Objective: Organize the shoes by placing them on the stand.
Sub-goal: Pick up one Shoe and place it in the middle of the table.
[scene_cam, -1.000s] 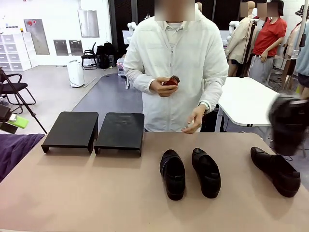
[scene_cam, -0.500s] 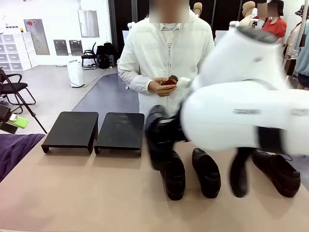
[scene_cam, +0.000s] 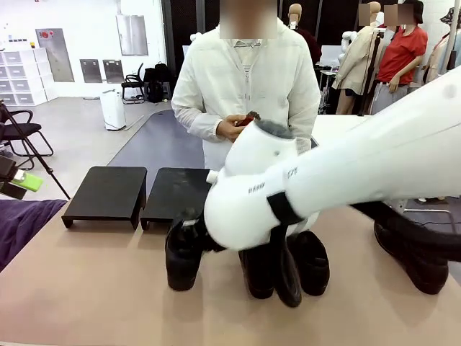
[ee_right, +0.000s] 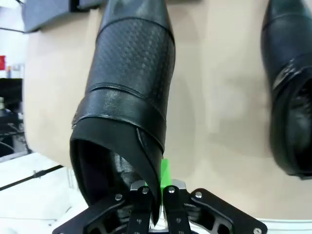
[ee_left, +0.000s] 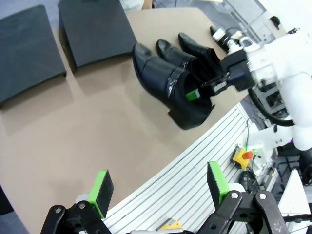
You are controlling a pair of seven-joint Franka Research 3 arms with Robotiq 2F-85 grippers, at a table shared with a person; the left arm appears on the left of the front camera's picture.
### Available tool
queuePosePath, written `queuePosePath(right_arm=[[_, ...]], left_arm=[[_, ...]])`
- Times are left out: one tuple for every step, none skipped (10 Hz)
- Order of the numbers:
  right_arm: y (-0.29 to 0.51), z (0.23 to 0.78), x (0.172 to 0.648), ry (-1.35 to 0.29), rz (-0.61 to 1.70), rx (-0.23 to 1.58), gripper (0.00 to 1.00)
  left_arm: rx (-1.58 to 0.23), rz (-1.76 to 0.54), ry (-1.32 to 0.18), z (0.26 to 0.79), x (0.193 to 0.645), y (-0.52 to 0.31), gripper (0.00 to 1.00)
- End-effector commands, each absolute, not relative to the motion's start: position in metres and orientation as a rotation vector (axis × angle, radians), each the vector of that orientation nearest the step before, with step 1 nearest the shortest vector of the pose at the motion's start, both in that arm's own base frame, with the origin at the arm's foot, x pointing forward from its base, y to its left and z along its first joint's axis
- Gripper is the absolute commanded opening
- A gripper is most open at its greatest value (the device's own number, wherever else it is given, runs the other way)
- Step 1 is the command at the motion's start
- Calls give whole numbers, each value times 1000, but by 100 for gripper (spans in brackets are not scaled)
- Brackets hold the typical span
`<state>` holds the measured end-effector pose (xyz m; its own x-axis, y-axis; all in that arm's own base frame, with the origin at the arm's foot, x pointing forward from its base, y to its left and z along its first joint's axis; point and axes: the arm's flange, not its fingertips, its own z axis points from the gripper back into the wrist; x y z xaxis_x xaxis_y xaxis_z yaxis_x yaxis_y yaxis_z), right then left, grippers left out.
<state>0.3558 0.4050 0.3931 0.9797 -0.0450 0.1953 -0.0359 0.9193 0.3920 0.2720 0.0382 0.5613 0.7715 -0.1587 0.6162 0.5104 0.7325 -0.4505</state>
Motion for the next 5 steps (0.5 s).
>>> queuePosePath(right_arm=[[431, 379, 345, -192, -36, 365, 0], [433, 370, 335, -139, -11, 346, 0], [434, 362, 329, -113, -6, 320, 0], [433, 353, 331, -127, -14, 296, 0], [430, 344, 335, -118, -25, 294, 0]], left_arm=[[-673, -406, -595, 562, 273, 39, 100], [-673, -406, -595, 562, 273, 39, 100], [-673, -406, -595, 562, 273, 39, 100], [-673, -406, -595, 562, 273, 39, 100], [-673, -406, -595, 562, 273, 39, 100]])
